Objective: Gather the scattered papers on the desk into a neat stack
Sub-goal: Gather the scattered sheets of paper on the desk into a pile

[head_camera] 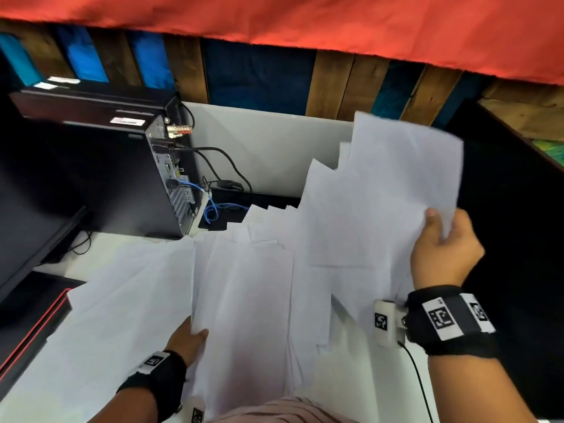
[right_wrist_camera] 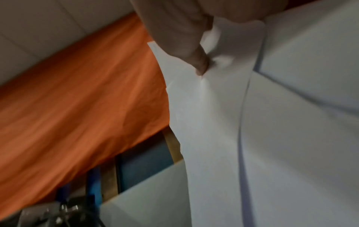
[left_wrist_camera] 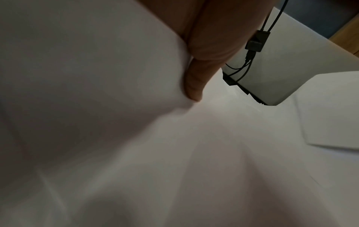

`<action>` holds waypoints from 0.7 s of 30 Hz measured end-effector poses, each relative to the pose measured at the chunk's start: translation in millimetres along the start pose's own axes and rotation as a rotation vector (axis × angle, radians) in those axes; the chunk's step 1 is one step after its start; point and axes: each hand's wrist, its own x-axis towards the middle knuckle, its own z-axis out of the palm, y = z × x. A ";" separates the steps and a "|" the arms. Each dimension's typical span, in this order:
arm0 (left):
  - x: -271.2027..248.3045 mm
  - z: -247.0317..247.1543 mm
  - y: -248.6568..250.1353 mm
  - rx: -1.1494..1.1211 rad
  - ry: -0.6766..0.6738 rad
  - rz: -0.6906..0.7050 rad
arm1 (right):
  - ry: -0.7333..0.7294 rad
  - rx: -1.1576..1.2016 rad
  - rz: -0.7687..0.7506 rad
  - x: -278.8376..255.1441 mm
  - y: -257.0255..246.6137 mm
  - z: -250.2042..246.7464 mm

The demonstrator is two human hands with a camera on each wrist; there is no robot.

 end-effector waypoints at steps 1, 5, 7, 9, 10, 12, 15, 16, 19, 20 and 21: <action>-0.4 0.0 0.6 0.002 -0.003 0.005 | 0.046 0.058 -0.020 3.6 -7.7 -1.7; -1.4 -0.5 0.5 -0.003 -0.017 0.007 | 0.188 0.307 -0.062 12.5 -32.6 -9.0; -1.7 -0.6 0.8 -0.017 -0.018 0.004 | 0.238 0.391 -0.086 14.7 -44.9 -14.4; -2.7 -0.2 1.6 -0.024 -0.031 -0.001 | 0.284 0.460 -0.120 16.0 -55.5 -19.2; -2.8 -0.2 2.6 -0.022 -0.033 -0.002 | 0.300 0.489 -0.126 16.6 -60.8 -20.5; -3.3 -0.3 3.6 -0.023 -0.036 -0.008 | 0.309 0.523 -0.135 18.0 -68.0 -21.8; -4.4 -0.8 7.2 -0.043 -0.053 -0.013 | 0.270 0.529 -0.118 18.6 -62.5 -13.3; -5.8 -1.5 9.4 -0.044 -0.064 -0.022 | 0.232 0.509 -0.082 16.7 -55.8 -7.4; -12.9 -4.1 18.6 -0.063 -0.090 -0.002 | 0.064 0.395 0.064 0.6 -26.9 16.9; -16.4 -5.4 22.1 -0.070 -0.102 -0.002 | -0.008 0.362 0.105 -7.1 -17.2 25.5; -18.6 -5.6 23.7 -0.088 -0.123 0.005 | -0.083 0.328 0.148 -16.4 -3.6 34.3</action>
